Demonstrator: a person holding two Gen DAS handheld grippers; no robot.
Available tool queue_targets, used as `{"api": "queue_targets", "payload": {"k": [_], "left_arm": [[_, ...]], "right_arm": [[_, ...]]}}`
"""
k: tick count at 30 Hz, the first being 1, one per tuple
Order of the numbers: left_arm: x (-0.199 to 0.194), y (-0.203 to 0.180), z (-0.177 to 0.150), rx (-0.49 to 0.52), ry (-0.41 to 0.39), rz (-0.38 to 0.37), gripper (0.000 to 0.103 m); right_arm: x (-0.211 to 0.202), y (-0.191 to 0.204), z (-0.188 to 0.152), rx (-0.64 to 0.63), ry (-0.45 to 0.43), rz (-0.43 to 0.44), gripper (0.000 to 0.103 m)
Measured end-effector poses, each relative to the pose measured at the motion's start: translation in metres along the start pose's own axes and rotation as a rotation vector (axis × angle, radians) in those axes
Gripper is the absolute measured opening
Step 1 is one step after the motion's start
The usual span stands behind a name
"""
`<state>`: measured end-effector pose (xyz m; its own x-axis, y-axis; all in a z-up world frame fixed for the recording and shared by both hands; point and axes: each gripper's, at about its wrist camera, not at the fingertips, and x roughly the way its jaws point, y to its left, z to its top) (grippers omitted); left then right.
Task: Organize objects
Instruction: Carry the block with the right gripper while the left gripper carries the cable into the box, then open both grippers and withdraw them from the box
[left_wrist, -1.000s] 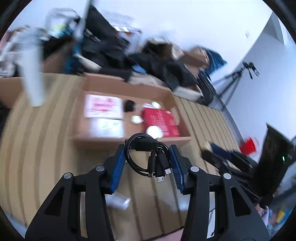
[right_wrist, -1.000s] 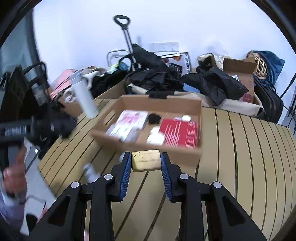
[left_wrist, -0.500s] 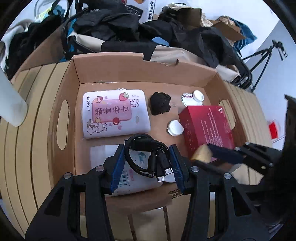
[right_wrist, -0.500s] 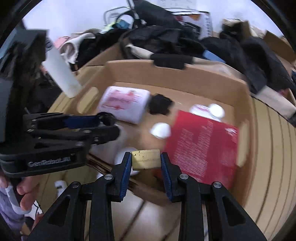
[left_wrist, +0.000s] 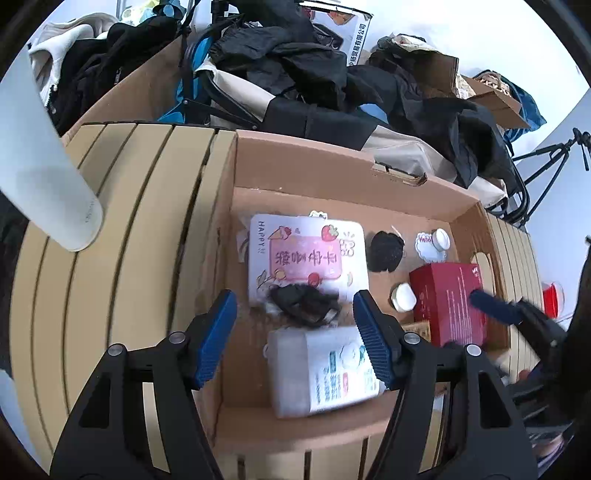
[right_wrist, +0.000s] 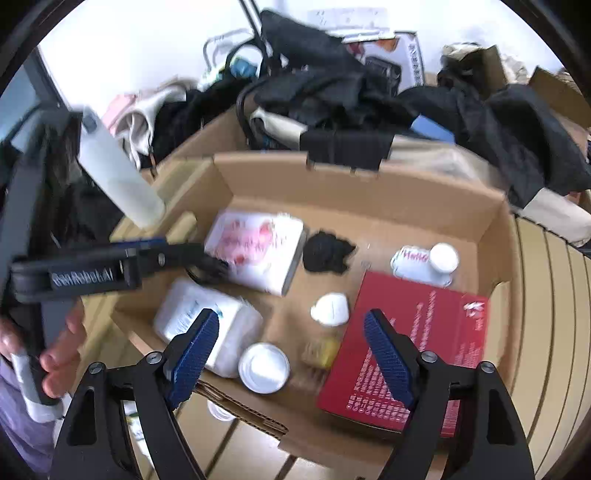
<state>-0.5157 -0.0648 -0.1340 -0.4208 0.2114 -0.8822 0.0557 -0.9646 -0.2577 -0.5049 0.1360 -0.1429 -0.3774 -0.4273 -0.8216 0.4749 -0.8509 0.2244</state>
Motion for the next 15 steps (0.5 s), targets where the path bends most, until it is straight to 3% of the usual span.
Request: {"api": "queue_targets", "payload": {"k": [5,8,12,15], "left_arm": [[-0.044,-0.002,-0.006,0.036,-0.028,0.056,0.079],[-0.074,-0.003,-0.012,0.065,-0.035,0.114,0.091],[-0.117,0.003,-0.027,0.058,-0.069,0.13,0.093],[-0.146,0.001,-0.047,0.077,-0.1,0.152,0.093]], "right_arm": [[-0.039,0.008,0.005,-0.007,-0.025,-0.021,0.084],[-0.065,0.008,0.003,-0.005,-0.016,-0.09,0.084],[-0.107,0.0,-0.006,0.013,-0.022,-0.205,0.084],[-0.135,0.003,-0.017,0.027,-0.039,-0.225,0.084]]}}
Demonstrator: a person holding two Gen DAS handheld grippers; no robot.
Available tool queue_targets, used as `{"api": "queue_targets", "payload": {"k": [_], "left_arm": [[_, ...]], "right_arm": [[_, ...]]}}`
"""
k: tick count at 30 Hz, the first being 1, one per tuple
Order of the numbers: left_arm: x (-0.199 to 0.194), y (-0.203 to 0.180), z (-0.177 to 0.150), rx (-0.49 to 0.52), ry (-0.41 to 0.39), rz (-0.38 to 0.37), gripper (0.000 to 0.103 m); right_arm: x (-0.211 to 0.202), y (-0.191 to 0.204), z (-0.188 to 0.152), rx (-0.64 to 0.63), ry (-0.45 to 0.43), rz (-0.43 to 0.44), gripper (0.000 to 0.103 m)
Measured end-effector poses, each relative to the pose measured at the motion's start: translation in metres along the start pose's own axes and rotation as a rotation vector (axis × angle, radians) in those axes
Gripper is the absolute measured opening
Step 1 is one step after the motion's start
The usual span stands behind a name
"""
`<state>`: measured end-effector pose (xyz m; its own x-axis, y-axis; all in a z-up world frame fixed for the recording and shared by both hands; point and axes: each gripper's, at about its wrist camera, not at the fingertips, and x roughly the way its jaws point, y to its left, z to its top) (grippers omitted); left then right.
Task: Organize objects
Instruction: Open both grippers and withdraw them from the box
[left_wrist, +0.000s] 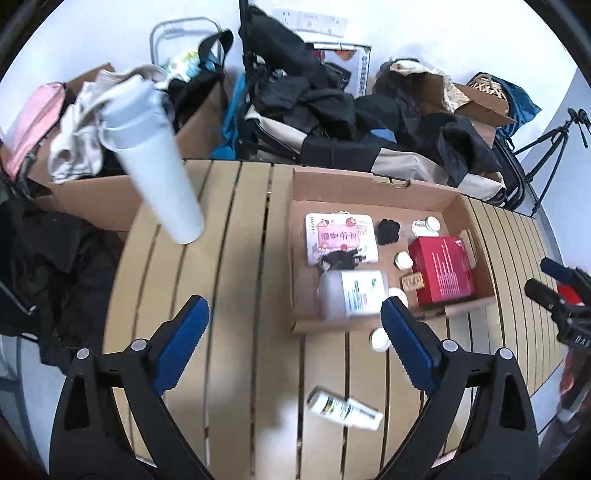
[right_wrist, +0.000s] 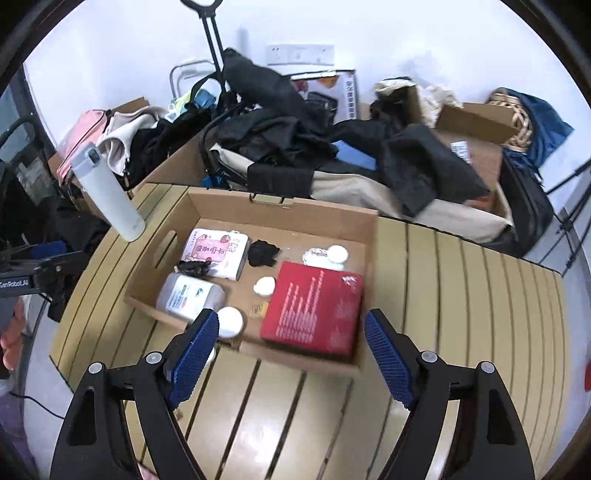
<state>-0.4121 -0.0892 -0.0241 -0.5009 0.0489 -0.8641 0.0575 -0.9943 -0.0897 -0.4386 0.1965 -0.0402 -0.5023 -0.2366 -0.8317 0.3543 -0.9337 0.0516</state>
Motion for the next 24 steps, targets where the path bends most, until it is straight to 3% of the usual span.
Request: {"api": "queue_targets", "payload": {"k": [3,7,10,16,19,22,24], "left_arm": [[-0.028,-0.004,-0.022,0.03,-0.026,0.023,0.093],[-0.073,-0.005,-0.092,0.041,-0.066,-0.014,0.095],[-0.11,-0.007,-0.16,0.055,-0.089,-0.073,0.095],[-0.165,0.003,-0.259,-0.002,-0.14,-0.199,0.103],[-0.165,-0.001,-0.27,0.014,-0.093,-0.193,0.103],[-0.164,-0.008,-0.264,0.017,-0.133,-0.128,0.103],[-0.159,-0.01,-0.263,0.008,-0.123,-0.147,0.103]], "right_arm": [[-0.029,0.007,-0.017,-0.014,-0.014,-0.021,0.084],[-0.073,0.019,-0.061,-0.02,-0.07,-0.003,0.084],[-0.11,0.03,-0.116,-0.011,-0.1,0.059,0.084],[-0.183,0.063,-0.24,-0.097,-0.132,0.134,0.084],[-0.195,0.077,-0.263,-0.143,-0.103,0.158,0.084],[-0.198,0.088,-0.257,-0.192,-0.13,0.11,0.084],[-0.19,0.086,-0.251,-0.163,-0.13,0.11,0.084]]}}
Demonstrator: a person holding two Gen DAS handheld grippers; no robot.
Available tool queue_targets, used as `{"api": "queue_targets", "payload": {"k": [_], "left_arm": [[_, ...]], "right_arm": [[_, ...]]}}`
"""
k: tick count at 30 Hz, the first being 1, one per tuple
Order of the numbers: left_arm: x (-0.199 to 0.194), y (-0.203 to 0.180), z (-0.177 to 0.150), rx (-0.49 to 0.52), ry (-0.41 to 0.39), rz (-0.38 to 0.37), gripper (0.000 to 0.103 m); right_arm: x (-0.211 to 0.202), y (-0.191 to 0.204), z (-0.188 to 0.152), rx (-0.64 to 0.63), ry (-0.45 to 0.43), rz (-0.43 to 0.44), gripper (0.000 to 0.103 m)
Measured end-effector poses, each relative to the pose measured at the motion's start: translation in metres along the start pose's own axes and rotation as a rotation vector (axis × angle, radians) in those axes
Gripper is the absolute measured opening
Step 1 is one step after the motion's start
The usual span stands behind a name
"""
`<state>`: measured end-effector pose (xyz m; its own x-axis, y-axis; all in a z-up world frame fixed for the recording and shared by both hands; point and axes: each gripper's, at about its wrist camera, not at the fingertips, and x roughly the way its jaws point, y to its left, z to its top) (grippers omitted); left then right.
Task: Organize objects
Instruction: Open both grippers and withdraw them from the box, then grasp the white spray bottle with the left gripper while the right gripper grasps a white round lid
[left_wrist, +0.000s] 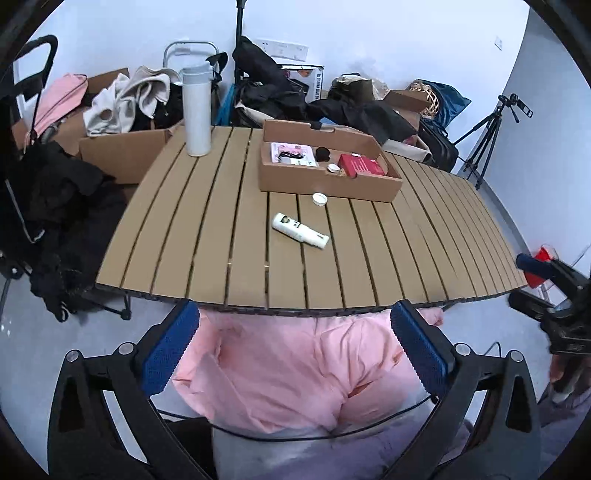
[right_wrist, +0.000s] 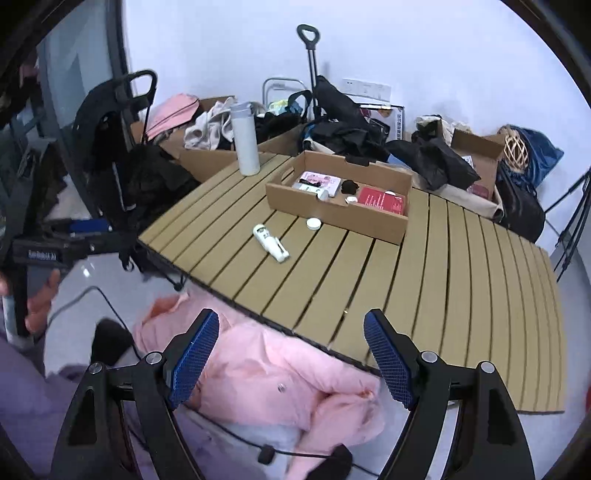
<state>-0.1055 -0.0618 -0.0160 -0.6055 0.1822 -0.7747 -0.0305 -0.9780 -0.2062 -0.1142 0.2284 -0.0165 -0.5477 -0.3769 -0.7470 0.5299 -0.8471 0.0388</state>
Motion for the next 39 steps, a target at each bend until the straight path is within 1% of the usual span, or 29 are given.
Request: {"api": "queue_targets", "payload": {"k": [2,4,5,7,8,9,10,11,12,13,14,16,17,20,21,22,23,24,25,27,30,32,34,35,37,38,39], "left_arm": [[0.007,-0.001,-0.003,0.009,0.024,-0.02,0.103],[0.02,0.0,-0.005,0.011,0.049,-0.014,0.103],[0.028,0.001,-0.005,0.0,0.059,-0.018,0.103],[0.055,0.005,0.003,-0.021,0.071,-0.052,0.103],[0.074,0.008,0.01,-0.033,0.076,-0.053,0.103],[0.094,0.01,0.017,-0.058,0.083,-0.027,0.103],[0.117,0.013,0.026,-0.087,0.098,0.003,0.1],[0.14,0.015,0.034,-0.114,0.113,0.018,0.1],[0.159,0.016,0.041,-0.131,0.124,0.012,0.098],[0.179,0.017,0.049,-0.151,0.143,0.007,0.093],[0.197,0.016,0.055,-0.17,0.162,0.001,0.091],[0.23,0.015,0.065,-0.198,0.2,-0.007,0.084],[0.242,0.014,0.068,-0.211,0.216,-0.006,0.082],[0.269,0.013,0.073,-0.245,0.23,0.025,0.069],[0.274,0.013,0.074,-0.246,0.223,0.041,0.056],[0.276,0.011,0.076,-0.218,0.168,0.086,0.041],[0.278,0.008,0.077,-0.184,0.15,0.107,0.032],[0.282,0.005,0.078,-0.144,0.153,0.105,0.024],[0.284,0.005,0.08,-0.112,0.151,0.095,0.024],[0.283,0.015,0.082,-0.096,0.126,0.081,0.024],[0.281,0.032,0.085,-0.081,0.13,0.045,0.024],[0.278,0.044,0.086,-0.102,0.136,0.037,0.029],[0.273,0.051,0.086,-0.122,0.135,0.015,0.044],[0.269,0.053,0.085,-0.129,0.135,-0.008,0.045],[0.266,0.053,0.082,-0.133,0.142,-0.037,0.045],[0.267,0.051,0.082,-0.125,0.141,-0.033,0.045],[0.268,0.049,0.081,-0.111,0.136,-0.009,0.045]], "right_arm": [[0.012,-0.003,-0.001,0.011,0.024,-0.031,0.084],[0.024,-0.008,-0.007,0.019,0.061,-0.052,0.084],[0.033,-0.013,-0.008,0.034,0.074,-0.051,0.084],[0.042,-0.022,-0.01,0.064,0.078,-0.044,0.084],[0.05,-0.027,-0.009,0.087,0.082,-0.043,0.084],[0.056,-0.031,-0.008,0.104,0.088,-0.045,0.084],[0.064,-0.035,-0.007,0.118,0.096,-0.047,0.084],[0.075,-0.039,-0.004,0.125,0.109,-0.048,0.084],[0.081,-0.04,-0.003,0.128,0.116,-0.047,0.084],[0.089,-0.042,-0.001,0.13,0.125,-0.043,0.084],[0.098,-0.044,0.002,0.131,0.133,-0.033,0.084],[0.11,-0.046,0.004,0.131,0.139,-0.013,0.084],[0.118,-0.048,0.006,0.131,0.15,-0.006,0.084],[0.144,-0.058,0.011,0.147,0.163,0.007,0.084],[0.153,-0.062,0.012,0.161,0.163,0.005,0.084],[0.166,-0.068,0.015,0.175,0.165,-0.007,0.084],[0.175,-0.069,0.017,0.176,0.17,-0.03,0.084],[0.185,-0.07,0.019,0.171,0.18,-0.059,0.084],[0.198,-0.071,0.022,0.163,0.192,-0.084,0.084],[0.215,-0.072,0.03,0.175,0.189,-0.06,0.084],[0.239,-0.066,0.047,0.155,0.153,-0.052,0.084],[0.261,-0.059,0.064,0.131,0.119,-0.056,0.083],[0.287,-0.049,0.081,0.111,0.108,-0.046,0.078],[0.298,-0.044,0.088,0.105,0.104,-0.049,0.074],[0.313,-0.035,0.097,0.084,0.09,-0.074,0.07],[0.322,-0.031,0.1,0.08,0.095,-0.09,0.066],[0.329,-0.03,0.102,0.085,0.1,-0.096,0.064]]}}
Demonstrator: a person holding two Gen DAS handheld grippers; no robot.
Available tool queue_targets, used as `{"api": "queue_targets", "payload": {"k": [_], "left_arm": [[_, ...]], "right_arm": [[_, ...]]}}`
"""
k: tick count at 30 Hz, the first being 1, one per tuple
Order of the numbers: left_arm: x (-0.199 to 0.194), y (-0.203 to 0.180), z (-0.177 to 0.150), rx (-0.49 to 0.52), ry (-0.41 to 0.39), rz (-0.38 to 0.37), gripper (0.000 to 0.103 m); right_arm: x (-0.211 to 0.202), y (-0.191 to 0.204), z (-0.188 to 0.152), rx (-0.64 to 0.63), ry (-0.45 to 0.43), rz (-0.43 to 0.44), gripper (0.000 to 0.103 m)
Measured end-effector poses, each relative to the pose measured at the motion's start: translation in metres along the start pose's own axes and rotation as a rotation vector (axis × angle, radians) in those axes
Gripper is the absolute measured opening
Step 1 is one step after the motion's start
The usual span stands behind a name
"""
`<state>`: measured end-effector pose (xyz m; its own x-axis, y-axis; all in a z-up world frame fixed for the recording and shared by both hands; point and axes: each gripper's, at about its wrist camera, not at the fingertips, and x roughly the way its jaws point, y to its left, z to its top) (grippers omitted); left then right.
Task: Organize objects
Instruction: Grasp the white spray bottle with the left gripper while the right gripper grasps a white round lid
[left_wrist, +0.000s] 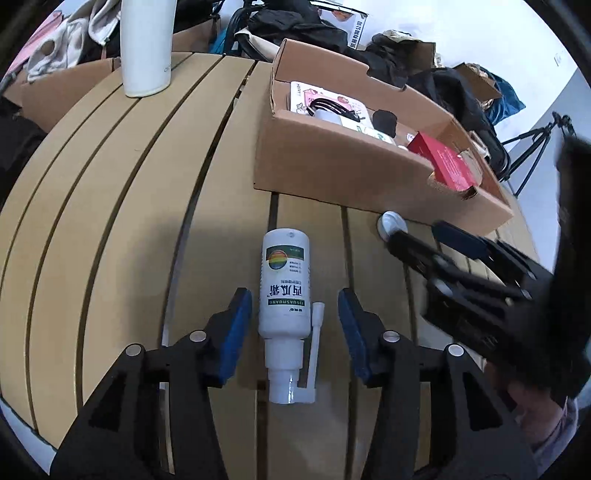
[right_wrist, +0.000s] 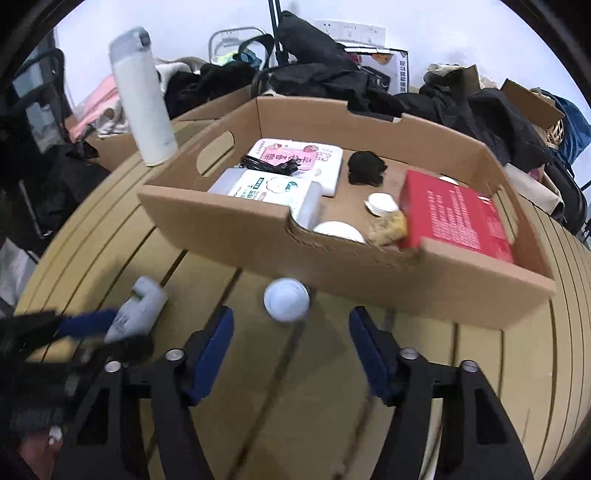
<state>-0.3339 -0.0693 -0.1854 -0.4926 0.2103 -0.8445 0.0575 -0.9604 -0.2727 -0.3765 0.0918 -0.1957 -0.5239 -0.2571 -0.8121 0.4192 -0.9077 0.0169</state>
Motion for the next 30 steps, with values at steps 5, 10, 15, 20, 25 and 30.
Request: {"api": "queue_targets", "payload": {"k": [5,10,15,20,25,30], "left_arm": [[0.005,-0.002,0.007,0.011,-0.017,0.075,0.039],[0.005,-0.001,0.01,-0.014,-0.01,0.114,0.031],[-0.006,0.0,0.004,-0.044,0.001,0.096,0.031],[-0.066,-0.004,-0.024,-0.019,-0.049,0.083,0.031],[-0.134,-0.023,-0.055,0.01,-0.103,0.091,0.031],[-0.18,-0.047,-0.081,0.016,-0.103,-0.078,0.031]], "right_arm": [[0.021,0.001,0.0,0.019,0.012,-0.056,0.041],[0.019,-0.006,-0.001,0.033,0.008,-0.06,0.032],[0.018,-0.004,-0.003,0.02,0.016,-0.061,0.031],[-0.03,-0.015,-0.023,0.044,0.011,-0.037,0.031],[-0.095,-0.019,-0.073,0.063,0.05,0.051,0.032],[-0.183,-0.012,-0.125,0.049,-0.025,0.054,0.032]]}}
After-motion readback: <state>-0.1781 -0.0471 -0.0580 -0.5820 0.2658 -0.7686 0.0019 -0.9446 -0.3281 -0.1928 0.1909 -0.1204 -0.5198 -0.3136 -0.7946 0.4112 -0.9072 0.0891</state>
